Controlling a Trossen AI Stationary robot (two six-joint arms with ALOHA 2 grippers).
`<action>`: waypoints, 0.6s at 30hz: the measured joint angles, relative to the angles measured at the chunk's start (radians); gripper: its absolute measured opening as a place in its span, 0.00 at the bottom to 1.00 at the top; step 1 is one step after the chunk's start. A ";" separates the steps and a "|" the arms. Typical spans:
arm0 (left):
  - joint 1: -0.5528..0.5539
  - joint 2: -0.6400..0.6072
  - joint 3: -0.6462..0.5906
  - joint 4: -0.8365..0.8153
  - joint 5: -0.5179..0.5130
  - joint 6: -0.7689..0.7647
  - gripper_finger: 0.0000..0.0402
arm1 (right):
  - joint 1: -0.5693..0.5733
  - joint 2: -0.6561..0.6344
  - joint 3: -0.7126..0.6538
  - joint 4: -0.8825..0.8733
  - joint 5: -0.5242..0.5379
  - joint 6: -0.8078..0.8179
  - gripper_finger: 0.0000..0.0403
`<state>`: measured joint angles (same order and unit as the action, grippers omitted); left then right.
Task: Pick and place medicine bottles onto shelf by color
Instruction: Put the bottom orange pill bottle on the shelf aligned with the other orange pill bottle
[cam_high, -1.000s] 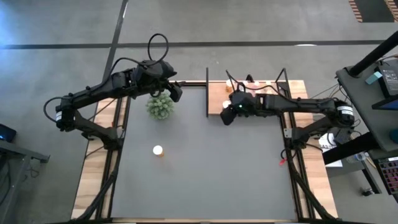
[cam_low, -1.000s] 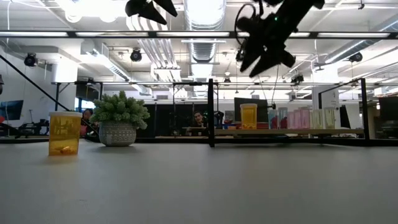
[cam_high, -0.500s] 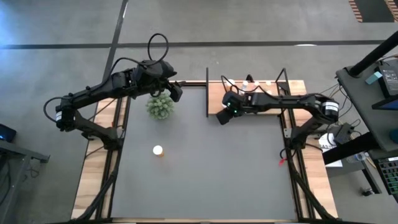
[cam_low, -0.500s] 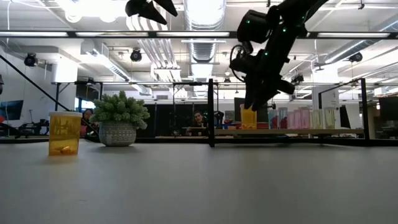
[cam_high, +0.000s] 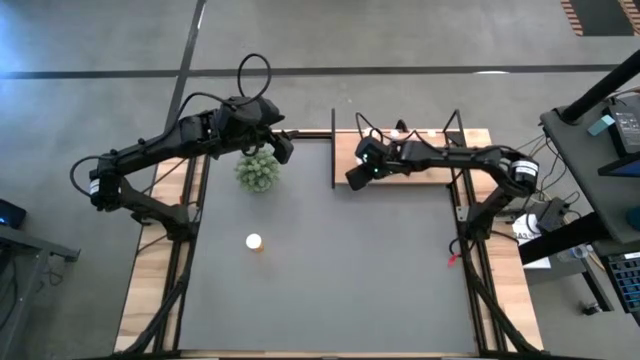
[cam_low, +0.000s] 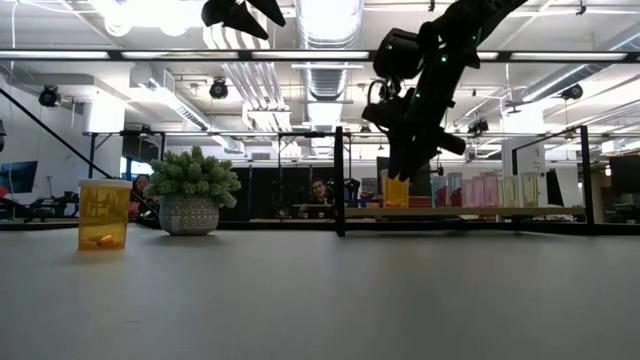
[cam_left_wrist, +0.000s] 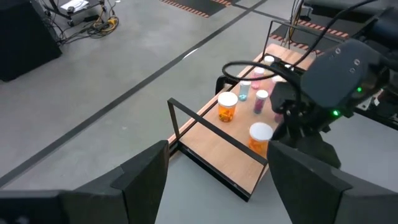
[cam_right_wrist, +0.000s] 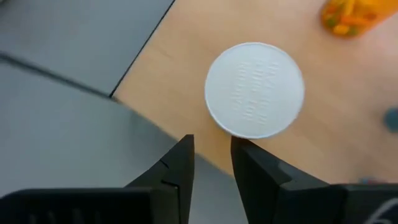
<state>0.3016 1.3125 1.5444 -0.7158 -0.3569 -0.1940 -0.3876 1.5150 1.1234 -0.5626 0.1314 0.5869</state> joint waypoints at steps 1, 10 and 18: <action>0.000 0.000 0.000 0.000 0.000 0.000 0.64 | -0.007 0.000 0.003 0.002 0.002 -0.004 0.24; 0.000 0.000 0.000 0.000 0.000 0.001 0.64 | -0.053 0.000 0.022 -0.020 0.024 -0.014 0.23; 0.000 0.000 0.000 0.000 0.000 0.001 0.64 | -0.050 -0.002 0.185 -0.090 -0.008 -0.080 0.22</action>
<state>0.3019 1.3128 1.5444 -0.7162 -0.3573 -0.1933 -0.4374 1.5127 1.3085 -0.6527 0.1234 0.5073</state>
